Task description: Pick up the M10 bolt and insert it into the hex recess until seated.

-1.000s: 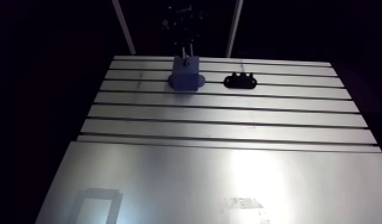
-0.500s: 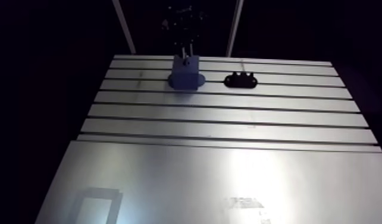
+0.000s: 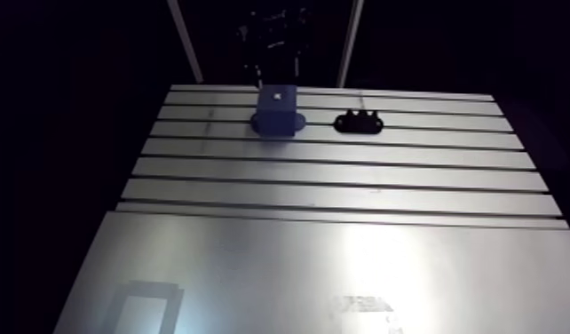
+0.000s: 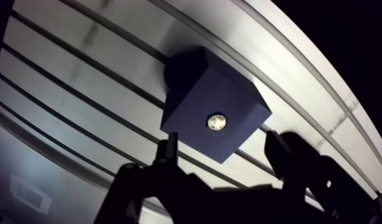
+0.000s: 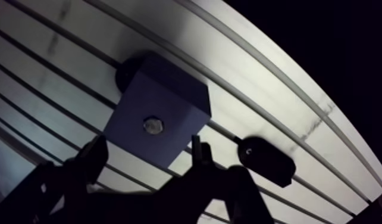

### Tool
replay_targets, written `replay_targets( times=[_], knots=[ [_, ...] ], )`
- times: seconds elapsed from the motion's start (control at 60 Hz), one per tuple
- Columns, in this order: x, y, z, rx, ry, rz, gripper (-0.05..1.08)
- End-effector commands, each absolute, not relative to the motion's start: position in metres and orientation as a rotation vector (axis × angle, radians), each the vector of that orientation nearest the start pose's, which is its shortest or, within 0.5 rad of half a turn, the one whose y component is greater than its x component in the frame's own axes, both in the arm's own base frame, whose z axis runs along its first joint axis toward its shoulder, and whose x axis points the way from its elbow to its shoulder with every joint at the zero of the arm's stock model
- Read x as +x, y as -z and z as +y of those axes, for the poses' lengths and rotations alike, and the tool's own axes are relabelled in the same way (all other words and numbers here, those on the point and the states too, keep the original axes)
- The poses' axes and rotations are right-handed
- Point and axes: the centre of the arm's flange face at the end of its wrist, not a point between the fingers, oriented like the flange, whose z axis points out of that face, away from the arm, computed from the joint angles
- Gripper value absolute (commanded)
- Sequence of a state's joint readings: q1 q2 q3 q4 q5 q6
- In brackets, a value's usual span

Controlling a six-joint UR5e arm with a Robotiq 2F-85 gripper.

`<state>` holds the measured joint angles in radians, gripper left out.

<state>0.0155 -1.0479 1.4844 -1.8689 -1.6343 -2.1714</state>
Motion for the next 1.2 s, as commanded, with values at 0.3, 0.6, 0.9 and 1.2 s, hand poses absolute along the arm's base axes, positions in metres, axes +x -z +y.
replay_targets(
  times=[0.3,0.6,0.9,1.2],
  knots=[
    [-0.651,-0.313,-0.133,-0.664,-0.076,3.032,0.0],
    [-0.651,-0.305,-0.113,0.136,-0.009,3.049,1.08],
    [-0.655,-0.291,-0.134,0.097,0.017,3.071,1.08],
    [-0.658,-0.27,-0.134,0.055,0.008,3.049,1.08]
  ],
)
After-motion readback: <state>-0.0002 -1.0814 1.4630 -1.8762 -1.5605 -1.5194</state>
